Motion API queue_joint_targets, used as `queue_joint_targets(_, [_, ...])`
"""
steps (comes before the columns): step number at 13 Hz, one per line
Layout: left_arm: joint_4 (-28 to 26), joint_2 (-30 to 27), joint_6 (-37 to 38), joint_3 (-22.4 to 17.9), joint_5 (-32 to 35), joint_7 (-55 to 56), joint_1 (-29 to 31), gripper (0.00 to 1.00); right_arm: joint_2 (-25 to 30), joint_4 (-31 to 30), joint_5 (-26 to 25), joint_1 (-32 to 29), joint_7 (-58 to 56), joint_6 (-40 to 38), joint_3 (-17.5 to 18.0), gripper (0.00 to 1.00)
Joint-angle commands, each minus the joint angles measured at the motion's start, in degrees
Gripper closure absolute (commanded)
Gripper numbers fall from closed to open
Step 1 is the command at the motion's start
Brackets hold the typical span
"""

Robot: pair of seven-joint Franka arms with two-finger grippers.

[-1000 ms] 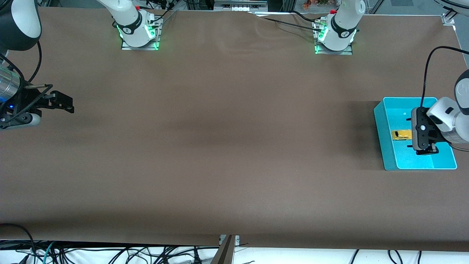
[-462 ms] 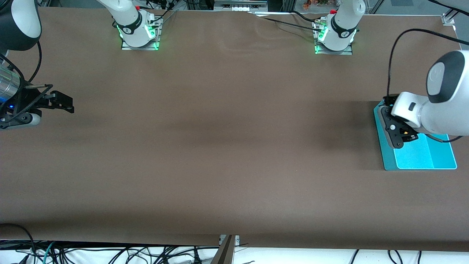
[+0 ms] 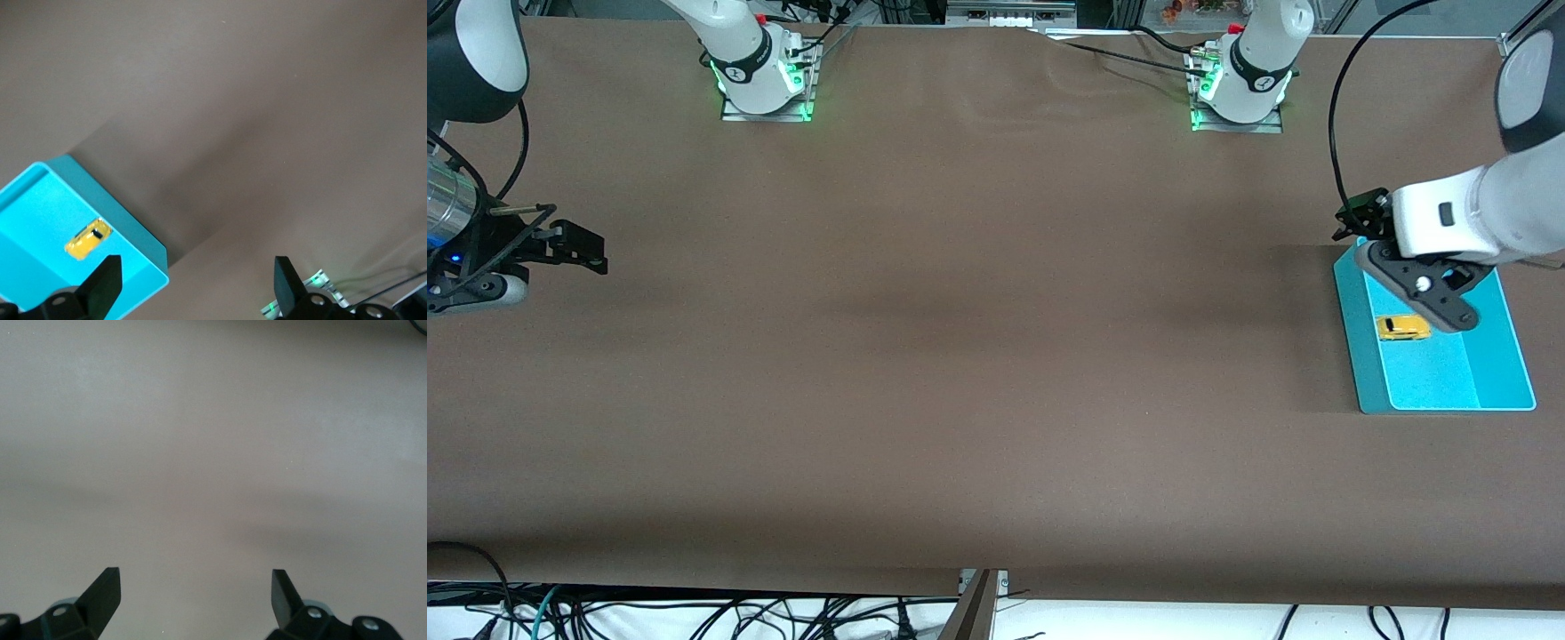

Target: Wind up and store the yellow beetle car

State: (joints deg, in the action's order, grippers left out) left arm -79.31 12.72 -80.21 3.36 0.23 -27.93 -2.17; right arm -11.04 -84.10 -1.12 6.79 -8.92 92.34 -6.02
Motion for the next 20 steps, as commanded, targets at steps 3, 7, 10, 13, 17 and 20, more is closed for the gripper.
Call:
queue_joint_targets(3, [-14.36, -11.82, -9.68, -0.64, -1.28, 26.31, 2.15, 0.00, 0.59, -0.63, -0.55, -0.11, 0.75, 0.47, 0.31, 0.00])
queue_joint_targets(7, [-23.70, -18.43, -15.86, -0.72, -1.82, 27.23, 4.63, 0.00, 0.59, -0.63, -0.46, -0.02, 0.84, 0.56, 0.31, 0.00])
queue_joint_targets(10, [-23.27, -18.17, -15.77, -0.90, 1.26, 30.55, 4.37, 0.00, 0.59, -0.63, -0.55, -0.02, 0.84, 0.47, 0.31, 0.00])
queue_joint_targets(13, [-21.07, -17.03, -13.40, -1.07, 1.01, 33.29, 3.75, 0.00, 0.59, -0.63, -0.55, -0.29, 0.92, 0.47, 0.31, 0.00])
queue_joint_targets(17, [-17.64, -15.27, -10.58, -1.34, 1.18, 36.54, 0.77, 0.00, 0.59, -0.63, -0.55, -0.20, 0.84, 0.47, 0.31, 0.00])
queue_joint_targets(20, [-17.64, -15.27, -10.58, -1.34, 0.65, 36.28, 0.77, 0.00, 0.59, -0.63, -0.46, -0.20, 0.84, 0.47, 0.31, 0.00])
